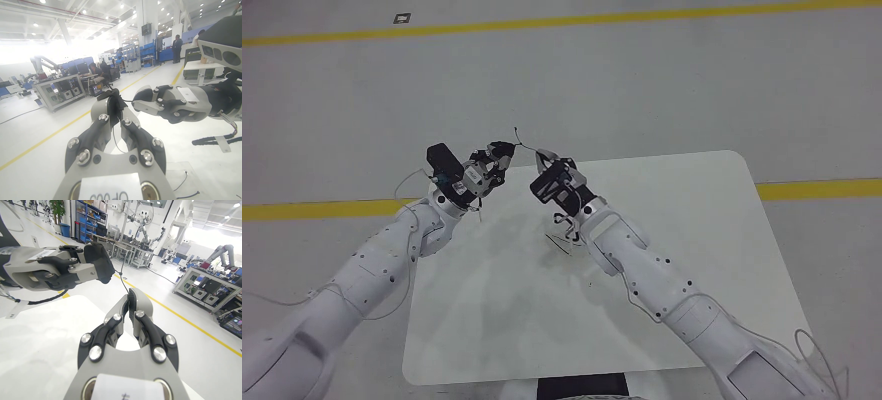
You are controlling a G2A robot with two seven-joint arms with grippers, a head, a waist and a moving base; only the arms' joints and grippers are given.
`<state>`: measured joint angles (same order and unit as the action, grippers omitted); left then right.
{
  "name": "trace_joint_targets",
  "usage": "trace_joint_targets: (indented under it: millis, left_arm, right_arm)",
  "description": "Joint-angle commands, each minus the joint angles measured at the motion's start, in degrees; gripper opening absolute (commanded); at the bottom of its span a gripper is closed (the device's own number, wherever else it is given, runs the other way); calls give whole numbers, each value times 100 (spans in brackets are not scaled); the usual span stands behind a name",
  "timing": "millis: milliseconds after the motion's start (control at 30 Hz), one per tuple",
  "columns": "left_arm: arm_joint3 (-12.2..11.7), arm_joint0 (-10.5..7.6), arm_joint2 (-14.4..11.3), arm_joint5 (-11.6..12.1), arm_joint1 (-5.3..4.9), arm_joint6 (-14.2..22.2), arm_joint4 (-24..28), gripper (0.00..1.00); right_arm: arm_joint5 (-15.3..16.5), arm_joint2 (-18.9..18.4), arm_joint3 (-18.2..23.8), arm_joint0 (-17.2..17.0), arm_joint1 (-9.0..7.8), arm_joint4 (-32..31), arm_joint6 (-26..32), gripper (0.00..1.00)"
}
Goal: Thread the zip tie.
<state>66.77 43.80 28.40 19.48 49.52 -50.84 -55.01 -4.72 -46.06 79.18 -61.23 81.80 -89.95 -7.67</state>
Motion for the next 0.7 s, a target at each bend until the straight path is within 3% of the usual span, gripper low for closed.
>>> trace_joint_targets:
  millis: [0,667]
  left_arm:
    - [0,0,0,0,0,0,0,0]
    - [0,0,0,0,0,0,0,0]
  right_arm:
    - [-4,-7,15,-14,-14,0,9,0]
    - [-47,-118,205,-168,-165,0,113,0]
